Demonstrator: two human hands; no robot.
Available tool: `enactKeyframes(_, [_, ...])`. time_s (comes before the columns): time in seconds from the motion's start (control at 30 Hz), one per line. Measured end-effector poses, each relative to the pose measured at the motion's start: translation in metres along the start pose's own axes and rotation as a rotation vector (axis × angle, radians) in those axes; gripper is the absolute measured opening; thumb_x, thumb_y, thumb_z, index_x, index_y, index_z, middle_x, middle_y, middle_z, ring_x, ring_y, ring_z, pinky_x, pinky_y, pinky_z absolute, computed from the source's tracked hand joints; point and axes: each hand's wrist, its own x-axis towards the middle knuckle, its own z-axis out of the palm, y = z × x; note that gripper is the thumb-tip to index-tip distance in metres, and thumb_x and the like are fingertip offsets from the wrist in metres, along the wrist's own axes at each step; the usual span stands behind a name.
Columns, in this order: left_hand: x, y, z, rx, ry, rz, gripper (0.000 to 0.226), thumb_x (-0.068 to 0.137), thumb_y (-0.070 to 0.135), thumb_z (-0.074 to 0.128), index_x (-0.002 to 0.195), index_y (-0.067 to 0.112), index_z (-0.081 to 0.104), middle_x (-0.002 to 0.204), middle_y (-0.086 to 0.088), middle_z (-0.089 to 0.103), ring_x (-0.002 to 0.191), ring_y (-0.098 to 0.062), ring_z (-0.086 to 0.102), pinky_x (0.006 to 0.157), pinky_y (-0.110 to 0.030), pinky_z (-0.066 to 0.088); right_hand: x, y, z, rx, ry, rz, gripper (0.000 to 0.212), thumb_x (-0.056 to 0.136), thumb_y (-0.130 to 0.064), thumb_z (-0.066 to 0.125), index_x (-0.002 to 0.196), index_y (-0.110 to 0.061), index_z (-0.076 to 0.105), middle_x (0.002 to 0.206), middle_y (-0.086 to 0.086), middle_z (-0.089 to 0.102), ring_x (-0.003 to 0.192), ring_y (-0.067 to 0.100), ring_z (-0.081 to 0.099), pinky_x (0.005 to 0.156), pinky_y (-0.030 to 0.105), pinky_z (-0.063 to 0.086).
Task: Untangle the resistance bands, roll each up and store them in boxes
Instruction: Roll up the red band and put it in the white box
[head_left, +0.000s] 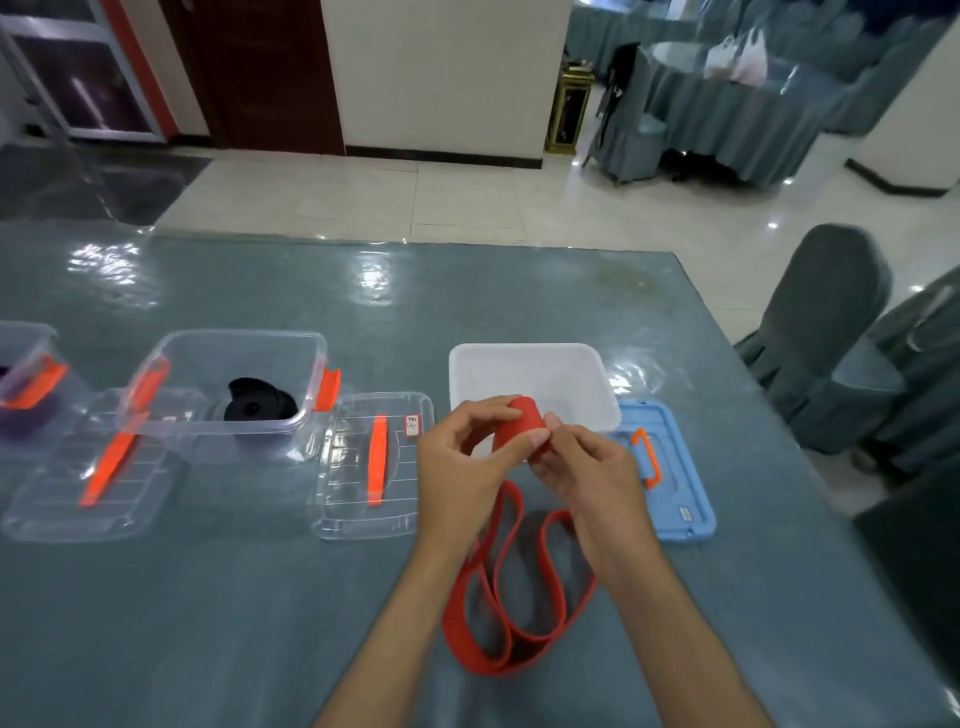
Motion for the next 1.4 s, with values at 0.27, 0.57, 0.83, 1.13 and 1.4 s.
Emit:
enactKeyframes(0.27, [-0.004, -0.012, -0.005, 0.053, -0.138, -0.039, 0.041, 0.075, 0.004, 0.089, 0.11, 0.024, 0.081, 0.121, 0.005, 0.075, 0.119, -0.013, 0.071, 0.098, -0.022, 0.054, 0.001, -0.013, -0.004, 0.002, -0.086, 0.107, 0.035, 0.108, -0.02, 0.054, 0.113, 0.008, 0.074, 0.108, 0.028, 0.077, 0.105, 0.035, 0.076, 0.092, 0.035, 0.063])
enactKeyframes(0.57, [0.009, 0.008, -0.019, 0.149, -0.209, -0.034, 0.038, 0.095, 0.02, 0.076, 0.125, 0.043, 0.075, 0.125, 0.006, 0.075, 0.123, -0.019, 0.069, 0.107, -0.031, 0.052, 0.014, -0.027, -0.006, -0.314, -0.187, -0.068, 0.032, 0.091, -0.046, 0.07, 0.099, -0.018, 0.083, 0.1, 0.002, 0.081, 0.086, 0.016, 0.075, 0.073, 0.023, 0.059])
enactKeyframes(0.83, [0.017, 0.027, -0.022, 0.175, -0.331, 0.006, 0.034, 0.099, 0.015, 0.072, 0.131, 0.027, 0.075, 0.123, 0.003, 0.075, 0.121, -0.017, 0.068, 0.101, -0.022, 0.051, 0.019, -0.042, -0.012, -0.194, -0.324, -0.273, 0.03, 0.084, -0.019, 0.087, 0.111, -0.014, 0.076, 0.112, 0.011, 0.078, 0.095, 0.037, 0.079, 0.08, 0.044, 0.066])
enactKeyframes(1.13, [0.021, 0.031, -0.018, 0.002, -0.243, -0.027, 0.037, 0.095, 0.012, 0.075, 0.131, 0.02, 0.074, 0.123, -0.005, 0.074, 0.12, -0.021, 0.07, 0.103, -0.029, 0.053, 0.017, -0.035, -0.005, -0.049, -0.286, -0.298, 0.025, 0.09, -0.014, 0.082, 0.114, -0.009, 0.078, 0.119, 0.012, 0.077, 0.11, 0.033, 0.076, 0.09, 0.041, 0.064])
enactKeyframes(1.4, [0.02, 0.025, -0.006, -0.113, 0.081, -0.02, 0.028, 0.071, 0.029, 0.091, 0.095, 0.02, 0.079, 0.101, -0.01, 0.08, 0.097, -0.02, 0.076, 0.083, -0.023, 0.057, 0.017, -0.029, 0.003, -0.187, -0.277, -0.351, 0.025, 0.081, -0.008, 0.089, 0.097, -0.004, 0.07, 0.106, 0.008, 0.081, 0.106, 0.026, 0.078, 0.093, 0.034, 0.06])
